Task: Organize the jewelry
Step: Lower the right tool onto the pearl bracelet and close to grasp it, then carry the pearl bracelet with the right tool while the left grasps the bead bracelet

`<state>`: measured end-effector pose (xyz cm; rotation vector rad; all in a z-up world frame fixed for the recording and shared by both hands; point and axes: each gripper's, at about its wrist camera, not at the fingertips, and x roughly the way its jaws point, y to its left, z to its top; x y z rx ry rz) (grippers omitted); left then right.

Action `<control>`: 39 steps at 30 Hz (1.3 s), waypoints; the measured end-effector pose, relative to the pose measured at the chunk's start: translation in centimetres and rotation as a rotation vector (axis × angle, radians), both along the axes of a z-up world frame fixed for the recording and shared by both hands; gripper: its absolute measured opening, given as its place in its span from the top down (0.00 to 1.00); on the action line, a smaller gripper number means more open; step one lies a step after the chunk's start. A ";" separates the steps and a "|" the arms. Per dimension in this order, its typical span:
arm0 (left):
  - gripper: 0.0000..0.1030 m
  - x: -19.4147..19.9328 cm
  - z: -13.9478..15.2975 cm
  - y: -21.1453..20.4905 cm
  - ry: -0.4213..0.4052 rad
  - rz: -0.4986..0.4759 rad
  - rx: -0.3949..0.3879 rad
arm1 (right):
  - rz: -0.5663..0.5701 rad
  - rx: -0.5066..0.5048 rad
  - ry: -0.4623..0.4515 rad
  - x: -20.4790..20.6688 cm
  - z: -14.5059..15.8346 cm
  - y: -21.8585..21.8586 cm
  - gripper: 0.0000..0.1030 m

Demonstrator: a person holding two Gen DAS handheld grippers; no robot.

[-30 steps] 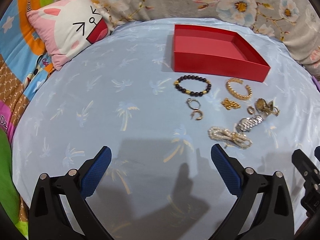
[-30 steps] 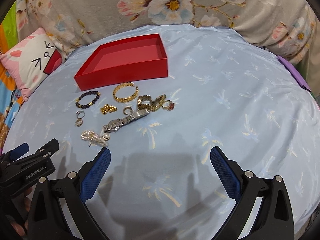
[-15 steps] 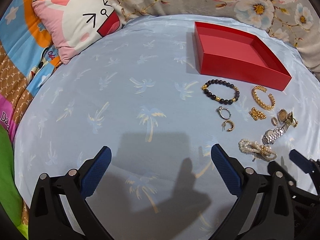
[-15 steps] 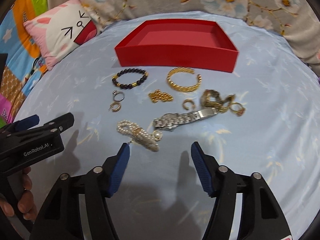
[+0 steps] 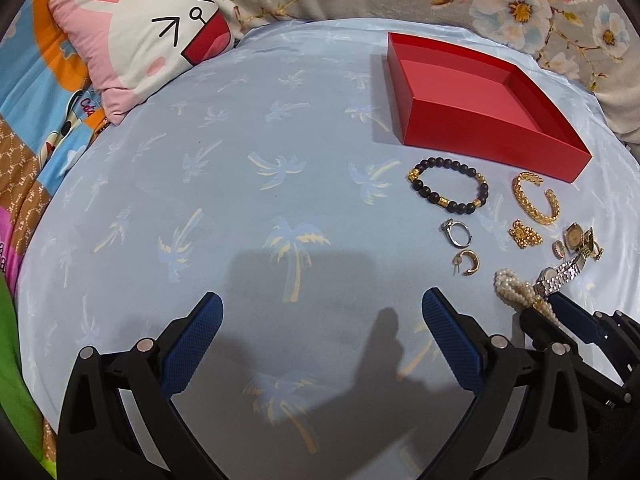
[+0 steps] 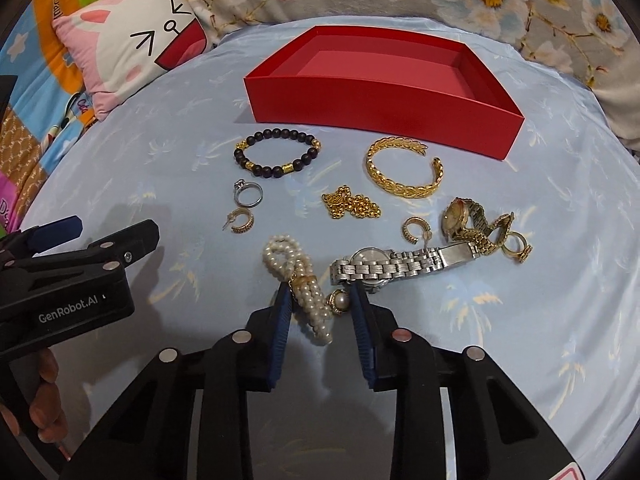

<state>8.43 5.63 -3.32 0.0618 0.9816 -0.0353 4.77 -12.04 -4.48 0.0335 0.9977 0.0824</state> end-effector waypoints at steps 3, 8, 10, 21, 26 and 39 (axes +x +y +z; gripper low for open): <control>0.05 0.3 0.0 -0.3 0.001 -0.010 -0.004 | -0.002 0.019 0.005 0.0 0.0 -0.4 0.75; 0.05 0.5 -0.1 -1.0 0.003 -0.026 -0.006 | -0.002 0.052 0.005 -0.4 0.4 -0.6 0.81; 0.05 0.6 -0.1 -1.3 0.003 -0.032 -0.006 | -0.006 0.055 -0.001 -0.8 0.8 -0.7 0.81; 0.05 0.9 0.2 -3.5 -0.004 -0.074 -0.018 | -0.079 0.058 -0.053 -3.1 3.4 -3.6 0.81; 0.05 0.9 0.4 -4.5 -0.008 -0.089 -0.019 | -0.107 0.057 -0.061 -3.8 3.8 -4.6 0.81; 0.06 5.3 0.0 -6.2 -0.001 -0.095 -0.086 | -0.183 0.101 -0.069 -4.6 4.0 -7.8 0.81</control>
